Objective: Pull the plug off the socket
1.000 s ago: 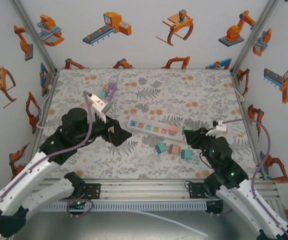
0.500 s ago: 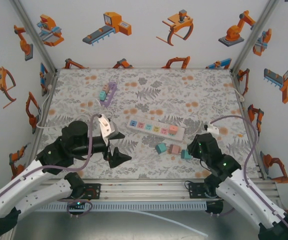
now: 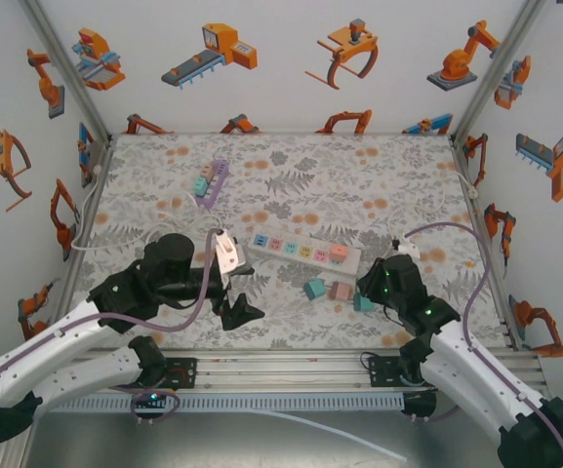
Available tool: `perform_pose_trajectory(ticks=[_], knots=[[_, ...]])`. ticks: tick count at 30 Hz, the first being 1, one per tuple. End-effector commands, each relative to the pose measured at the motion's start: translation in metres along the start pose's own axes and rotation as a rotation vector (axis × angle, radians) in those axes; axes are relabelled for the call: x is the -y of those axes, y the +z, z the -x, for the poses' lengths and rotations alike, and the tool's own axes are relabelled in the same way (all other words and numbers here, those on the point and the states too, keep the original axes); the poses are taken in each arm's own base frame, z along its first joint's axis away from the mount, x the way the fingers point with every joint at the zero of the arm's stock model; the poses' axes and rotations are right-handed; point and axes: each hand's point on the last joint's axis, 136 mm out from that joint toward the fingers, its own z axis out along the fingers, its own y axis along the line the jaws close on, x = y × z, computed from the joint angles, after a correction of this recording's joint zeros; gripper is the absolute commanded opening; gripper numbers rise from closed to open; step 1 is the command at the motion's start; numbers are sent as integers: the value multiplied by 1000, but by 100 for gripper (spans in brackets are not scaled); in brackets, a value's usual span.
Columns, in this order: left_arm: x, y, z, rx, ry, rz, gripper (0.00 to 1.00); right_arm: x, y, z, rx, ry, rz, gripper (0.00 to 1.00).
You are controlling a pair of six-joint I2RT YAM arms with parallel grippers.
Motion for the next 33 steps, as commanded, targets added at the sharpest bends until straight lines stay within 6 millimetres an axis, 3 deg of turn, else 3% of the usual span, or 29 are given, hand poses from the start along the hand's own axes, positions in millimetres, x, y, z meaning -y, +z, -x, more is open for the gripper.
perform_pose_trajectory(ticks=[1, 7, 12, 15, 25, 33], knots=[[2, -2, 14, 23, 49, -5, 100, 1, 6, -12, -41, -27, 18, 19], [2, 5, 14, 17, 58, -13, 99, 5, 14, -25, -96, -33, 5, 21], [1, 6, 13, 12, 57, -6, 99, 12, 15, -25, -98, -29, -37, 41], [0, 5, 12, 14, 56, 2, 99, 15, 15, -23, -95, -21, -59, 47], [-8, 5, 5, 1, 39, 54, 99, 20, 8, -15, -83, -13, -111, 52], [-32, 4, 1, -20, -25, 190, 97, 12, -8, 7, -23, -46, -99, 56]])
